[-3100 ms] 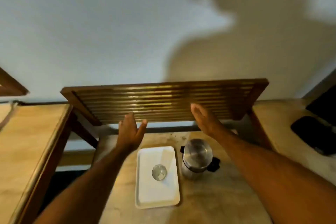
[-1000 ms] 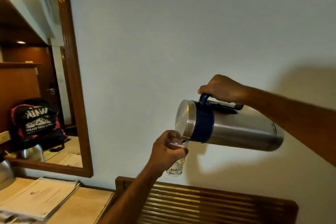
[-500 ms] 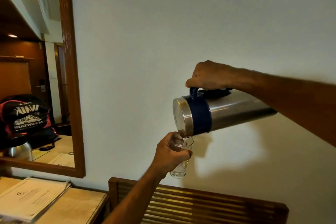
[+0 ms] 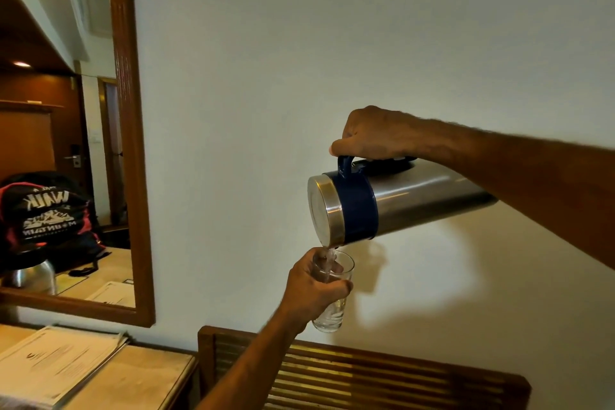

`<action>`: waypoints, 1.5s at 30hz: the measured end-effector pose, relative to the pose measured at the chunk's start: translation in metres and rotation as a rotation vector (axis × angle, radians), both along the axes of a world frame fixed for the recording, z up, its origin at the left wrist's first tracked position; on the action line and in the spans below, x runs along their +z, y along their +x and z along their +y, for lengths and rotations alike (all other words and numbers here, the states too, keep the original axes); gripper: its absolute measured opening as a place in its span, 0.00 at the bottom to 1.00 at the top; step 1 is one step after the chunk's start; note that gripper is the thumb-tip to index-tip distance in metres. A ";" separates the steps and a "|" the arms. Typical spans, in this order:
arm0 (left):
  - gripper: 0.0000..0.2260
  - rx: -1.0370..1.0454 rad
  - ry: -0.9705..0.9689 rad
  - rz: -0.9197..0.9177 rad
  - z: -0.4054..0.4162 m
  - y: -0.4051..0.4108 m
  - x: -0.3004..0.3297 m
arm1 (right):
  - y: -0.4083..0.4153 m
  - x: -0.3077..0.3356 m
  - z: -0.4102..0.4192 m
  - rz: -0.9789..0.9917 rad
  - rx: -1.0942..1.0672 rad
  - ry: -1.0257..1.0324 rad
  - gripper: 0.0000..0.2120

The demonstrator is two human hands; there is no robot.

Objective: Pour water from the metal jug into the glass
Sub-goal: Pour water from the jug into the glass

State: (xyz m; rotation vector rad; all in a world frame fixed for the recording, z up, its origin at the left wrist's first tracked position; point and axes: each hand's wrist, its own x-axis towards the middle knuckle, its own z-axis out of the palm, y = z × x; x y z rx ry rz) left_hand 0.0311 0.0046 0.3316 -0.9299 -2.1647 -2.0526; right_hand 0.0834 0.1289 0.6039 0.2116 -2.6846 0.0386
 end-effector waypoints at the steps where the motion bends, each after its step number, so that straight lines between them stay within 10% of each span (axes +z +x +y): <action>1: 0.22 0.002 -0.003 0.002 0.000 0.000 -0.001 | -0.002 0.000 0.001 -0.001 -0.003 -0.005 0.20; 45: 0.21 -0.035 -0.016 -0.003 0.027 -0.015 0.005 | -0.009 0.011 0.039 0.032 -0.073 -0.005 0.20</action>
